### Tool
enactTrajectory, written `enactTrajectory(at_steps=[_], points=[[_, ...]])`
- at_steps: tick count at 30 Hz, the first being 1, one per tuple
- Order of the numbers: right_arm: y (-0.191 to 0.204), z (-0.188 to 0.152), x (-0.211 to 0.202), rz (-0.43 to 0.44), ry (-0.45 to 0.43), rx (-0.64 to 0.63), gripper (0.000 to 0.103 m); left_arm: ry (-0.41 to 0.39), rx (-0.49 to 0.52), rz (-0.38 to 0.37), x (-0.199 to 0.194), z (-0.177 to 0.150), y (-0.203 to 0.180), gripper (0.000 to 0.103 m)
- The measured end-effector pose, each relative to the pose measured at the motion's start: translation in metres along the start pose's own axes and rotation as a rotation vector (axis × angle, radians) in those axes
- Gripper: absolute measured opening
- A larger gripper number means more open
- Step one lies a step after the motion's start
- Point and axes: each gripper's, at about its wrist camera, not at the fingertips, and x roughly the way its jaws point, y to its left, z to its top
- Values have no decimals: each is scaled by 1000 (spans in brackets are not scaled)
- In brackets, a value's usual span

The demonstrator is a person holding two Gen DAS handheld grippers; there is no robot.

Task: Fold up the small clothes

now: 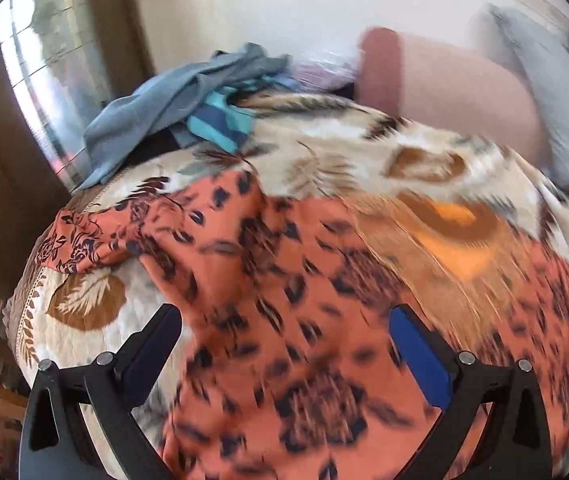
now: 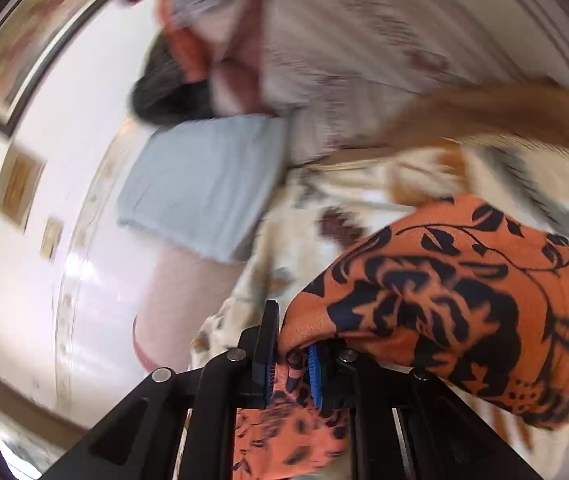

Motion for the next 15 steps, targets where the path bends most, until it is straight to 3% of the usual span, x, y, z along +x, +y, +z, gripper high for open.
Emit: enactTrajectory(at_steps=[4, 7, 11, 13, 15], points=[[105, -45, 24, 117, 68, -238, 14, 18, -98, 85, 38, 13, 31, 103], [188, -121, 53, 211, 183, -451, 14, 21, -176, 112, 47, 17, 62, 103], [268, -279, 114, 210, 580, -801, 19, -22, -181, 251, 52, 14, 89, 103], [271, -357, 134, 177, 753, -960, 19, -19, -188, 292, 57, 15, 101, 103], [249, -412, 137, 109, 849, -1067, 19, -19, -209, 300, 57, 14, 112, 103]])
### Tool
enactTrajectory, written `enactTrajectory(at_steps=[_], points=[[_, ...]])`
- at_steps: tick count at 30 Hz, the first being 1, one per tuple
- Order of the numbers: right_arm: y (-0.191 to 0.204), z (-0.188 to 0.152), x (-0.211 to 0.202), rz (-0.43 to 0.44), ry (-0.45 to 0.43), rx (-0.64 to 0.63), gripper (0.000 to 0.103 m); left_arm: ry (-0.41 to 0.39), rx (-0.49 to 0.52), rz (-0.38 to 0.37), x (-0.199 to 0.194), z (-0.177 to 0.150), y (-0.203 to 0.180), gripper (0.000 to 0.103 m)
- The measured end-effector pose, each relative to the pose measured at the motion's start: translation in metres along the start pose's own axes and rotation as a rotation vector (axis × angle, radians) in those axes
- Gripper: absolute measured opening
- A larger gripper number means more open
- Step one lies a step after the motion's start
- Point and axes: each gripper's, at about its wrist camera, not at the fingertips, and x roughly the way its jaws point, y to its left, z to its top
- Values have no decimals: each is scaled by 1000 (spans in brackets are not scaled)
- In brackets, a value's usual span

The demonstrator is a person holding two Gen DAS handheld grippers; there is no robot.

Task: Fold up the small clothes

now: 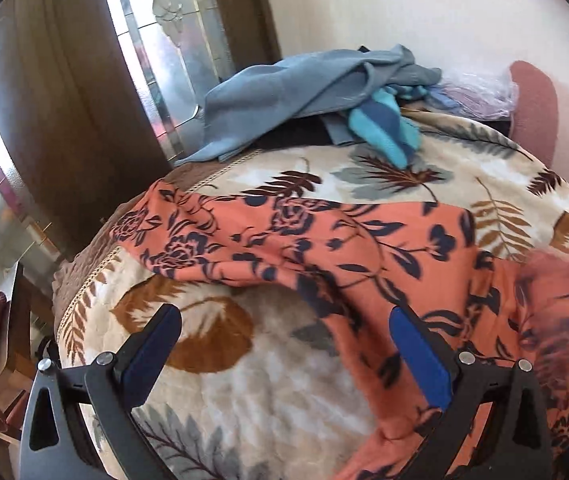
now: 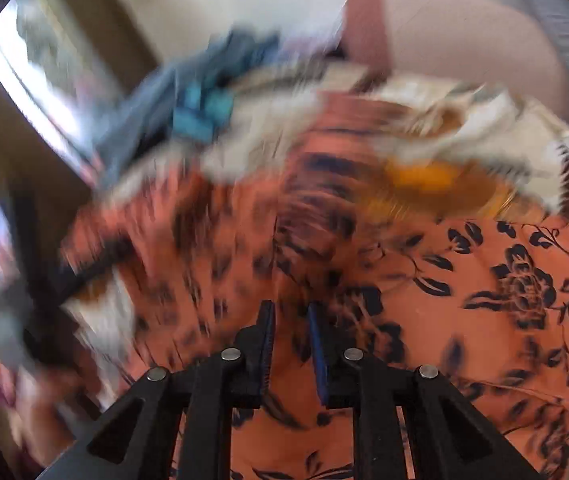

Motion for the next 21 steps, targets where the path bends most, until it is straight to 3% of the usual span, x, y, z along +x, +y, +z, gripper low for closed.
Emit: enactTrajectory(at_steps=[2, 7, 13, 18, 20, 21], points=[[1, -24, 19, 0, 54, 1, 19, -1, -15, -8, 1, 1, 7, 103], [-30, -65, -4, 44, 13, -17, 19, 25, -14, -78, 3, 4, 2, 103], [-82, -60, -41, -12, -87, 93, 19, 28, -61, -98, 2, 6, 2, 103], [-123, -42, -52, -60, -184, 228, 19, -86, -56, -299, -24, 6, -11, 103], [-139, -39, -47, -101, -184, 277, 19, -74, 6, -382, -25, 3, -32, 103], [-148, -39, -41, -131, -166, 294, 19, -38, 55, -380, -19, 2, -46, 103]])
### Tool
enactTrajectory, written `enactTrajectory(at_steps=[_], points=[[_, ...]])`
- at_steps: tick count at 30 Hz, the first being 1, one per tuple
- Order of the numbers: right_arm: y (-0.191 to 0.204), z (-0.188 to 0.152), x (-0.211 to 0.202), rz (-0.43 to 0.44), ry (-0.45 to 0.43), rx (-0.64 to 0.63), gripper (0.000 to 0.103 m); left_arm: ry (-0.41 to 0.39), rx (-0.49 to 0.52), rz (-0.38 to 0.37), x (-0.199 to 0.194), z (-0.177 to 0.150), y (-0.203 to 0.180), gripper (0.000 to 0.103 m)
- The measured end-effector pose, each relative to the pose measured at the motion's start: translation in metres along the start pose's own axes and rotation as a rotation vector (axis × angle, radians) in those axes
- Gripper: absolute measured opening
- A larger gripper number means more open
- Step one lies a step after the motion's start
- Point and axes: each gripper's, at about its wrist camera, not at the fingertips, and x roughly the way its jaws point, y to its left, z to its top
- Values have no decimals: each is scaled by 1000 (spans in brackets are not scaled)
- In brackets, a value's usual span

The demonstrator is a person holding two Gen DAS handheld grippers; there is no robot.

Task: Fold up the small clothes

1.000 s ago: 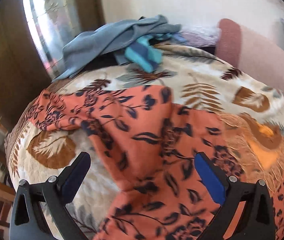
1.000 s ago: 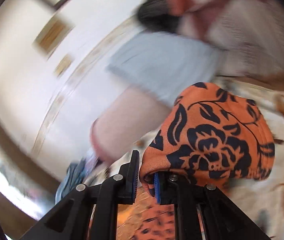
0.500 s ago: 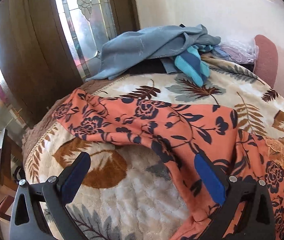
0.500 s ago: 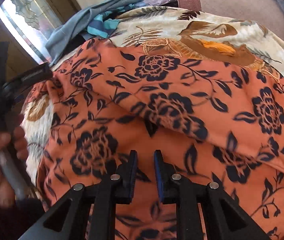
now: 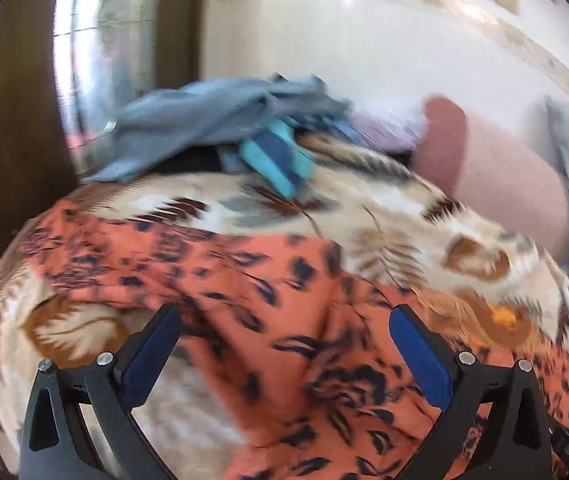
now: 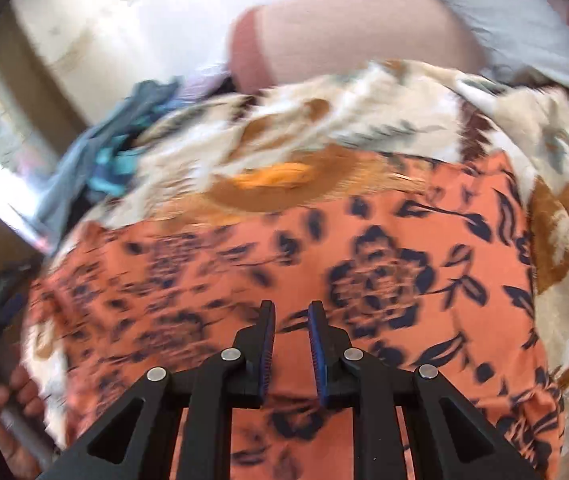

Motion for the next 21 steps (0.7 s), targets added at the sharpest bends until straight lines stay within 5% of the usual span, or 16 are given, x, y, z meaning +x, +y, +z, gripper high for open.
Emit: enactTrajectory(at_steps=[3, 4, 6, 17, 20, 21], points=[[-10, 3, 26, -42, 74, 30, 20, 274, 161, 258, 61, -20, -18, 103], [-11, 4, 21, -43, 62, 31, 20, 322, 117, 232, 70, -24, -11, 103], [-6, 11, 16, -65, 89, 3, 20, 302, -69, 161, 58, -12, 15, 103], [127, 34, 43, 263, 93, -185, 20, 112, -310, 381, 18, 12, 100, 103], [161, 16, 80, 255, 218, -242, 22, 107, -408, 426, 15, 10, 134, 103], [163, 12, 82, 236, 193, -257, 21, 110, -443, 433, 15, 9, 146, 103]])
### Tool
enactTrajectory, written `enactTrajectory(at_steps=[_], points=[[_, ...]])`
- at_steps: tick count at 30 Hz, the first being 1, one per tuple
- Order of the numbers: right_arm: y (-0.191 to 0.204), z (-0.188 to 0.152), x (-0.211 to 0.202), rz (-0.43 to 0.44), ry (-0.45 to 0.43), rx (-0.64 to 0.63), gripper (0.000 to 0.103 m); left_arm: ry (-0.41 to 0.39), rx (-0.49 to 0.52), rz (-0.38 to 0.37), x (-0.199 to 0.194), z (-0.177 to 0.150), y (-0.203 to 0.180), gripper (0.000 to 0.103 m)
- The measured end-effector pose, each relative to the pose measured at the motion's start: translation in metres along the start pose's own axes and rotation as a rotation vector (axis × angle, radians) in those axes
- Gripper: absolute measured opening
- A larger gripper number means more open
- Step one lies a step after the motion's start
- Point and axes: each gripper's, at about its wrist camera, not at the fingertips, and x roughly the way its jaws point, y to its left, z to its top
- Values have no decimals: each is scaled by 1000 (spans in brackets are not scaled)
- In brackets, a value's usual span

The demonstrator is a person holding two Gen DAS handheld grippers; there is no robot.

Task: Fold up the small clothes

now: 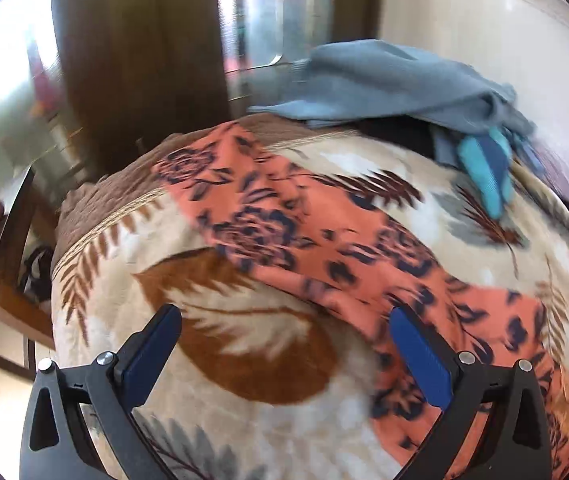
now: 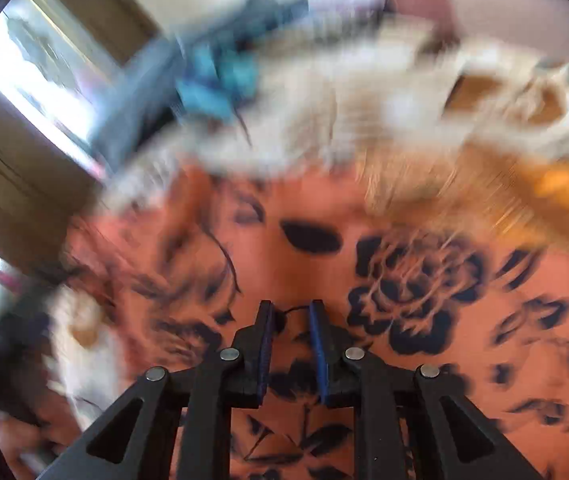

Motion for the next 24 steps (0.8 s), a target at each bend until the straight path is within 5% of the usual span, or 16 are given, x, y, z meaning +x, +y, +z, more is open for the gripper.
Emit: enactTrajectory(at_steps=[7, 10, 12, 18, 24], points=[[-19, -43, -65, -71, -233, -38, 21, 43, -215, 23, 19, 20, 69, 103], [-55, -66, -68, -135, -199, 20, 23, 44, -274, 12, 25, 27, 96, 103], [-77, -69, -78, -21, -227, 99, 23, 78, -307, -41, 30, 29, 110, 103], [-35, -72, -79, -315, -226, -115, 23, 167, -416, -226, 51, 32, 141, 103], [-31, -71, -58, -297, -234, -99, 23, 220, -468, -333, 66, 46, 170, 103]])
